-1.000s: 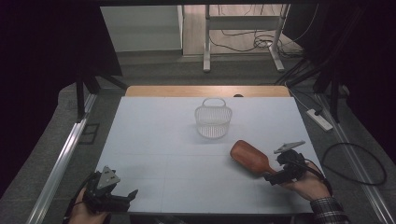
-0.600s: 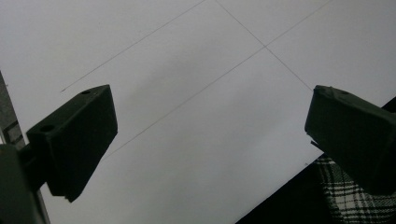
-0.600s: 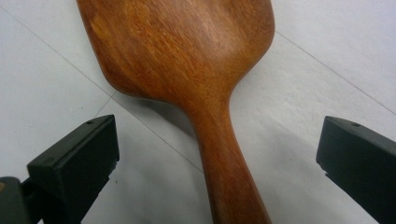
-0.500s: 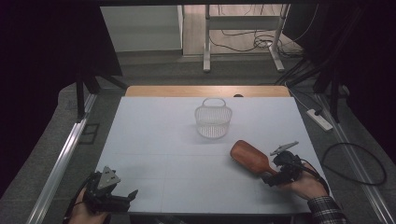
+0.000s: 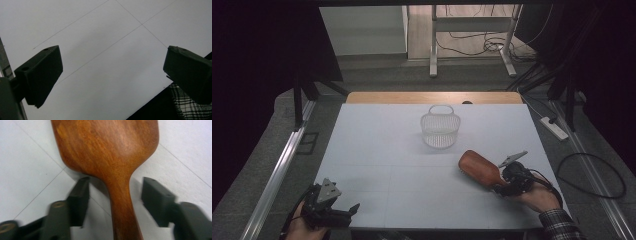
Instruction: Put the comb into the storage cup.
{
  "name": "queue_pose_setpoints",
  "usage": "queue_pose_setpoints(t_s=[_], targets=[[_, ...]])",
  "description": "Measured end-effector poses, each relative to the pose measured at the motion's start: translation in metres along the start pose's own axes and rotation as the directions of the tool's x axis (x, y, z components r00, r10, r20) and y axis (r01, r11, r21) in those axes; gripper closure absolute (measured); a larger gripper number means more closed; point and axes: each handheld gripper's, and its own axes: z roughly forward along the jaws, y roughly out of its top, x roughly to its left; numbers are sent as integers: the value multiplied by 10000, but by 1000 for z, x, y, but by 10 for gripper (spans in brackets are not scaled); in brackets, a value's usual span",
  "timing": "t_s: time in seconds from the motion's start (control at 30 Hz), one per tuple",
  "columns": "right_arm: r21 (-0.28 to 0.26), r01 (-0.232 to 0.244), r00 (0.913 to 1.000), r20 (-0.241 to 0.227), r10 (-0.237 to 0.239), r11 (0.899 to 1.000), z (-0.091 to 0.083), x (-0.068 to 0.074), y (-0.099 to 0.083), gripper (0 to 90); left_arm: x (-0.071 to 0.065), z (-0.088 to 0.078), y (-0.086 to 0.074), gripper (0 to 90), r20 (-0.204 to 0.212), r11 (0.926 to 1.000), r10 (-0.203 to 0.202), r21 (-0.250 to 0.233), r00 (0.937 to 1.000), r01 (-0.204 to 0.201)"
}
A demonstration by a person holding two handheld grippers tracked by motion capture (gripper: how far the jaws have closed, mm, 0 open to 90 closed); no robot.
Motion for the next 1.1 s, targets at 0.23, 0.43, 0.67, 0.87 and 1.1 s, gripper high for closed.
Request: queue_pose_setpoints(t_s=[0.23,0.43,0.67,0.87,1.1], targets=[[-68,378,9992,106,-377,9993,-3,0,0,651,0,0,0,34,-29,10000,30,30,10000,-30],[84,482,9988,-87,-481,9988,-3,2,1,718,-1,0,0,34,-47,10000,47,41,10000,-47],[-27,-82,9992,-383,81,10000,-5,1,0,724,-1,0,0,34,-51,10000,62,42,10000,-61],[-320,-161,9995,-265,152,9994,-8,2,-2,724,-1,0,0,33,-70,10000,37,41,10000,-37],[-934,-263,9994,-237,242,9953,-15,4,-2,724,0,-1,0,29,-47,9999,-101,-48,9999,101]])
